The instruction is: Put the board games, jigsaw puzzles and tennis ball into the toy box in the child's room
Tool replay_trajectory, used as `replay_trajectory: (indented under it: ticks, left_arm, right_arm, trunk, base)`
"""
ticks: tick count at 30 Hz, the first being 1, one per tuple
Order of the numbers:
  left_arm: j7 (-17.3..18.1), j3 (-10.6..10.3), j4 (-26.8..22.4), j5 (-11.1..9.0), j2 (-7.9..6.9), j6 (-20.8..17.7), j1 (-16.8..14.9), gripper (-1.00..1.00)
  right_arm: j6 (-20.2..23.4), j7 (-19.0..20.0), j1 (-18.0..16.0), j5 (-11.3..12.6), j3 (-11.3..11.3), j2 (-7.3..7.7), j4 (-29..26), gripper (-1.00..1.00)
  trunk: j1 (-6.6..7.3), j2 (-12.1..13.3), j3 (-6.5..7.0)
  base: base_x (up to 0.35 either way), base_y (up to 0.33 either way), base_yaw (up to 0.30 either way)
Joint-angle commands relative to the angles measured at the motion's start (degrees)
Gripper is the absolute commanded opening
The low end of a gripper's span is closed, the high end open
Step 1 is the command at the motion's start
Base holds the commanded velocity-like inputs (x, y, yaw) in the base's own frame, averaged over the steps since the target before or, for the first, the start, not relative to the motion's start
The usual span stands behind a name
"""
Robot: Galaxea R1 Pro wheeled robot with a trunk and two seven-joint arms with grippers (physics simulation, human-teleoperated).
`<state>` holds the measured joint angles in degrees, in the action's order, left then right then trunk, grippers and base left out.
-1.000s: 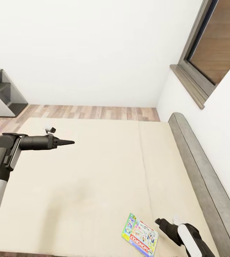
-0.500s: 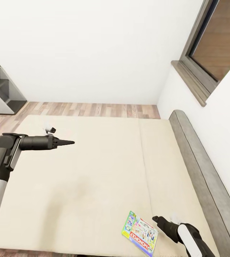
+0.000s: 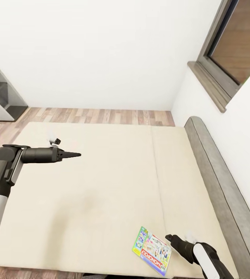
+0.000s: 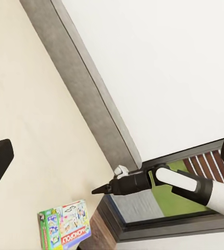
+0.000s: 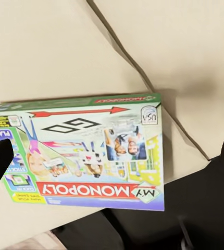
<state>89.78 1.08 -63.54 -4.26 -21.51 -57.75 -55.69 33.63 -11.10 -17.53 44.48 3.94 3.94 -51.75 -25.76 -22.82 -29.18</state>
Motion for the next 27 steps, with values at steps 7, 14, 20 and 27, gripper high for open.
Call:
replay_trajectory:
  ticks: [7, 14, 20, 27]
  left_arm:
    - [0.2, 0.0, 0.0, 0.0, -0.02, -0.6, 0.0, 1.00]
    - [0.2, 0.0, 0.0, 0.0, -0.02, -0.6, 0.0, 1.00]
    - [0.2, 0.0, 0.0, 0.0, -0.02, -0.6, 0.0, 1.00]
    - [0.2, 0.0, 0.0, 0.0, -0.02, -0.6, 0.0, 1.00]
  right_arm:
    - [0.2, -0.5, 0.0, 0.5, 0.0, -0.04, -0.1, 1.00]
    - [0.2, -0.5, 0.0, 0.5, 0.0, -0.05, -0.1, 1.00]
    - [0.2, -0.5, 0.0, 0.5, 0.0, -0.13, -0.1, 1.00]
    - [0.2, -0.4, 0.0, 0.6, 0.0, -0.21, -0.1, 1.00]
  trunk:
    - [-0.03, -0.1, -0.74]
    - [-0.03, -0.1, -1.40]
    - [-0.03, -0.1, -1.97]
    - [-0.03, -0.1, -2.62]
  base:
    - [0.000, 0.000, 0.000]
    - [0.000, 0.000, 0.000]
    - [0.000, 0.000, 0.000]
    - [0.000, 0.000, 0.000]
